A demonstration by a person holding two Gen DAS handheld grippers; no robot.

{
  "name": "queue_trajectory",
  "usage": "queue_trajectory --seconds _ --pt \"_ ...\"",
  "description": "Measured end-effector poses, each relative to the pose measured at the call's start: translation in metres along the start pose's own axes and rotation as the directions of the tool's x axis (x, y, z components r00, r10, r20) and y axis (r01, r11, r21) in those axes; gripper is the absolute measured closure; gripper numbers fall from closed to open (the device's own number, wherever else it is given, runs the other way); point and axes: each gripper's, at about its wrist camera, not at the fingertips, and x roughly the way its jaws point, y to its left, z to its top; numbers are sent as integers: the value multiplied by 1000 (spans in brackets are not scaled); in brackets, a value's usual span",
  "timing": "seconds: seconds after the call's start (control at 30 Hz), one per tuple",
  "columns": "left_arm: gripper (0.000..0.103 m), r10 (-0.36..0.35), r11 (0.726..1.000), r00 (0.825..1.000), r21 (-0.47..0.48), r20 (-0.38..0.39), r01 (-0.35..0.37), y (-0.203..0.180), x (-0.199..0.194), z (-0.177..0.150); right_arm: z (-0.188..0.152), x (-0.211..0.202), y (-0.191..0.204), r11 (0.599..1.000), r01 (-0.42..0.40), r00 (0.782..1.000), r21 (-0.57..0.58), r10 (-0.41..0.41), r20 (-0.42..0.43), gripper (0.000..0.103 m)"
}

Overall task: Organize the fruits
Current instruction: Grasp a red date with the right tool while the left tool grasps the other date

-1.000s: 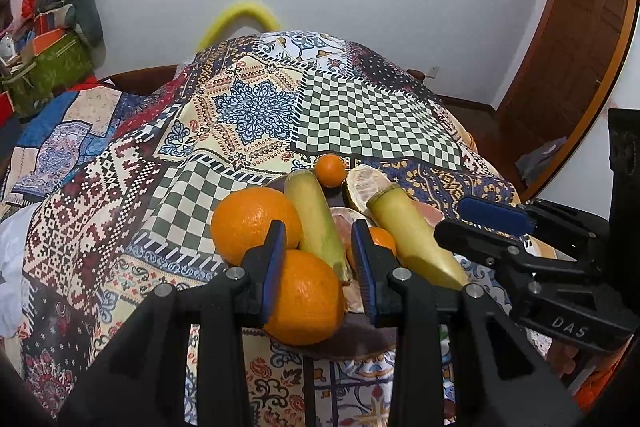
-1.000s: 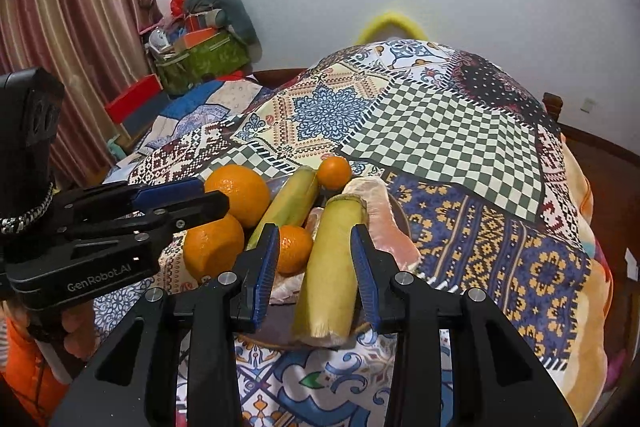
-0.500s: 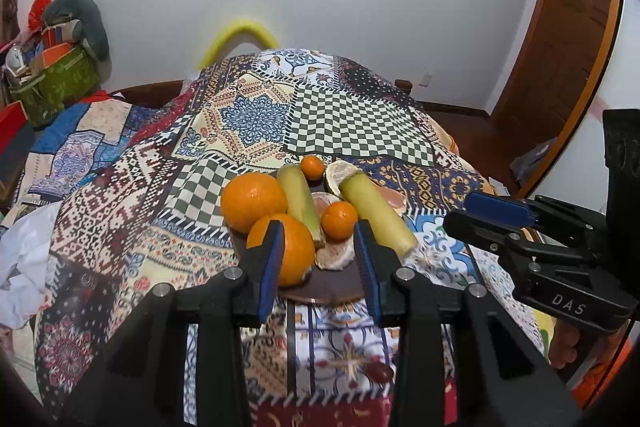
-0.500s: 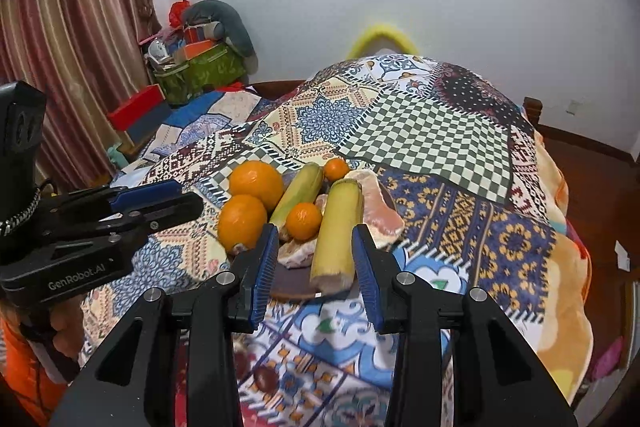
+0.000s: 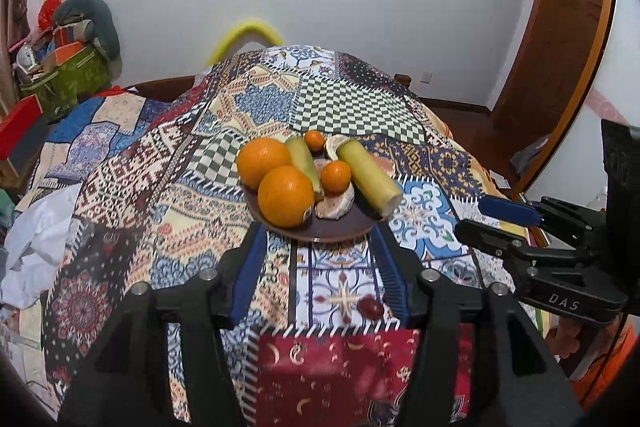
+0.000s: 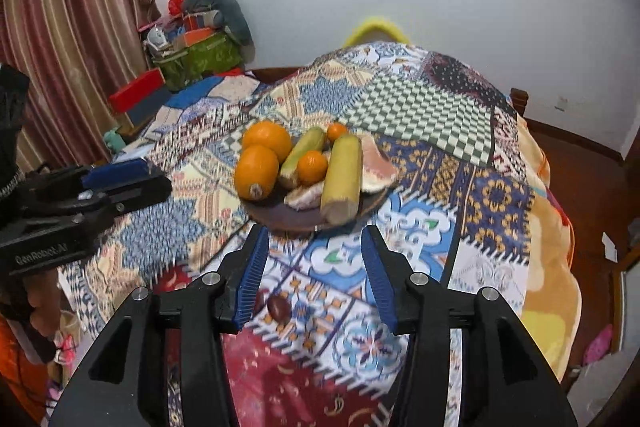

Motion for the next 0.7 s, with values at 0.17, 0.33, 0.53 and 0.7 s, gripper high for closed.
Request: queue_trajectory --seconds 0.17,0.33,0.53,0.7 --pt "47 -1 1000 999 -23 -41 1 6 5 -16 -20 9 3 1000 -1 999 0 1 -55 58" --pt "47 -3 999 996 -37 -94 -1 10 17 -34 -40 23 6 1000 -11 994 11 12 -112 58" --pt "47 6 999 989 -42 -148 -12 13 33 -52 -54 40 5 999 -40 984 33 45 -170 58" --pt "47 -3 999 985 -49 -172 -5 13 44 -58 -57 53 7 998 -57 979 30 62 -196 58"
